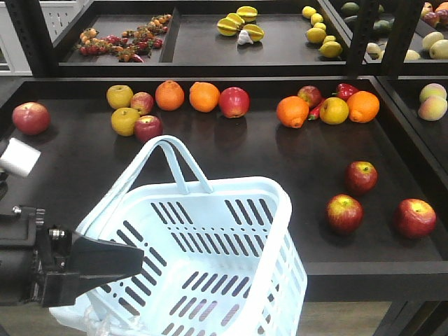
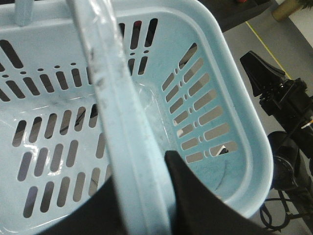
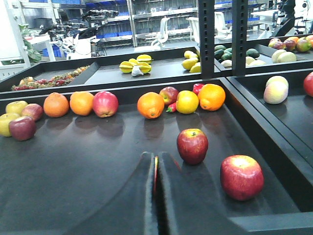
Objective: Pick three apples into basket with both arms
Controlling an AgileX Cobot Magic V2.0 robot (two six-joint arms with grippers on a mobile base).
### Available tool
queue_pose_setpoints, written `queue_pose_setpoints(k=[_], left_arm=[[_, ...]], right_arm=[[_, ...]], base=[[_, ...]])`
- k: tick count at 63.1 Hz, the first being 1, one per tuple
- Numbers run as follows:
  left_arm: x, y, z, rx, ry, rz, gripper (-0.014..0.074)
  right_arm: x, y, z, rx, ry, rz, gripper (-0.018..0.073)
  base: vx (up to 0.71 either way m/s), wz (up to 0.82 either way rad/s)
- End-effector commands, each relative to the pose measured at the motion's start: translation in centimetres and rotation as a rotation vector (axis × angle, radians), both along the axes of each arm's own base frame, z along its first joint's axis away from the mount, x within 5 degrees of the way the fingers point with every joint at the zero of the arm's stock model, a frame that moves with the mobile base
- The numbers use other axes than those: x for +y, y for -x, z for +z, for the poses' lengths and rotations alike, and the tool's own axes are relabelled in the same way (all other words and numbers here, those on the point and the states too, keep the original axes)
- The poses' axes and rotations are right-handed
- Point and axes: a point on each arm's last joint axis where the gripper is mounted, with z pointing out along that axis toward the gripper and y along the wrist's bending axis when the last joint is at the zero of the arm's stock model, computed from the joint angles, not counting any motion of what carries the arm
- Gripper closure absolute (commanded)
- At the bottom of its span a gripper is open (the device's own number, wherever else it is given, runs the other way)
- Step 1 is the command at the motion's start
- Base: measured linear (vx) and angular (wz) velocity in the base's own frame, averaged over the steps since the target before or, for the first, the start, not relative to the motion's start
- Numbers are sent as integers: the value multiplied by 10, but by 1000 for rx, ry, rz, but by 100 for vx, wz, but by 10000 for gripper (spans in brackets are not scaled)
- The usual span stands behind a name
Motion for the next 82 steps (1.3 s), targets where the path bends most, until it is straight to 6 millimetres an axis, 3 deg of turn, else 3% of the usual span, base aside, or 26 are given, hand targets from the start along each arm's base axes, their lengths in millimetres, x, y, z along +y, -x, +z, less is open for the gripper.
queue_pose_setpoints(k=[1, 82], left_arm=[[-3, 1, 17, -30, 92, 21, 604], [-3, 1, 17, -30, 92, 21, 604]], right_arm=[[0, 0, 2, -71, 14, -1, 561], [0, 0, 2, -71, 14, -1, 561]], base=[[7, -9], [9, -1]])
